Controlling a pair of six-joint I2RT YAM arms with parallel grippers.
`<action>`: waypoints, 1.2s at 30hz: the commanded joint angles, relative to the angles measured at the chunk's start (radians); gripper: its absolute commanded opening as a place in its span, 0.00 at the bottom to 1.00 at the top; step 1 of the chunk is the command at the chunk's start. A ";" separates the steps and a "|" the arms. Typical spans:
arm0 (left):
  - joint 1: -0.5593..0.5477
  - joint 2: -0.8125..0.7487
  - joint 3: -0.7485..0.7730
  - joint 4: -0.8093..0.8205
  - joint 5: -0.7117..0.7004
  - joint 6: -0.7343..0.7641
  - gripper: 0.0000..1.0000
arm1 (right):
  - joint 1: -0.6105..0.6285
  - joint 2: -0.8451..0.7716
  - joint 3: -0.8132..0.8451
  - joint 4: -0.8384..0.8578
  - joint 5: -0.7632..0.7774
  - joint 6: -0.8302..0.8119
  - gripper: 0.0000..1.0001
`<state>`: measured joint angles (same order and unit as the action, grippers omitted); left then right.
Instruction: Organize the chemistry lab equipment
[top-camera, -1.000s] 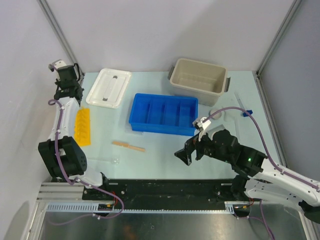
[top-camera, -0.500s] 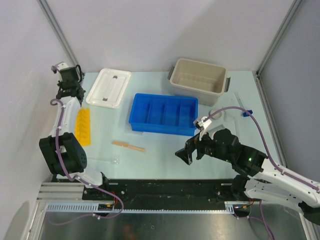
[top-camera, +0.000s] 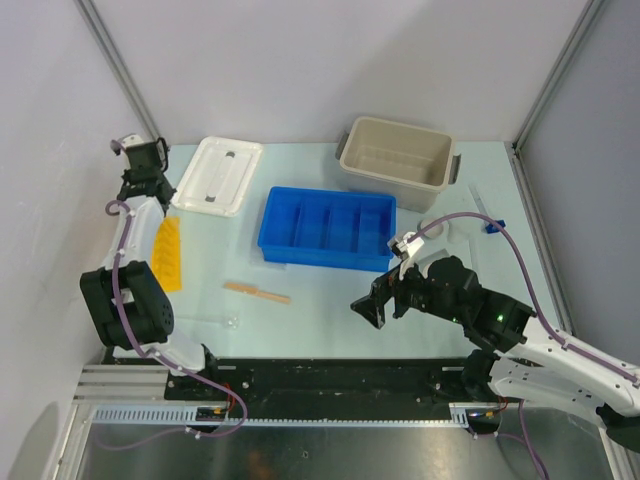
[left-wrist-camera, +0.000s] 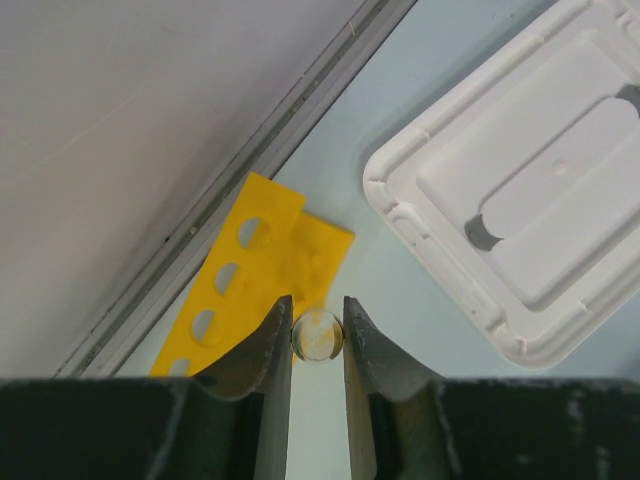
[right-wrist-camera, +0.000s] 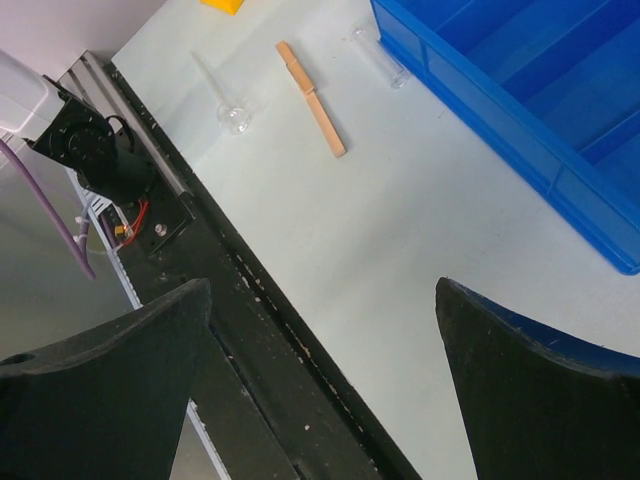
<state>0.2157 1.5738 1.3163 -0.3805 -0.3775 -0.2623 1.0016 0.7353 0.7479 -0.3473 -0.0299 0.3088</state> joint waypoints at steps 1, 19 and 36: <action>0.008 0.010 -0.009 0.026 0.008 -0.015 0.13 | -0.006 -0.017 0.001 -0.004 -0.012 -0.014 0.99; 0.008 -0.108 0.116 0.025 0.029 0.014 0.14 | -0.017 0.001 0.001 0.018 -0.033 -0.011 0.99; 0.008 -0.078 0.111 0.023 -0.059 0.048 0.13 | -0.037 0.000 0.000 0.019 -0.055 -0.010 0.99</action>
<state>0.2165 1.5036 1.4349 -0.3725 -0.4038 -0.2375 0.9710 0.7433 0.7479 -0.3592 -0.0704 0.3092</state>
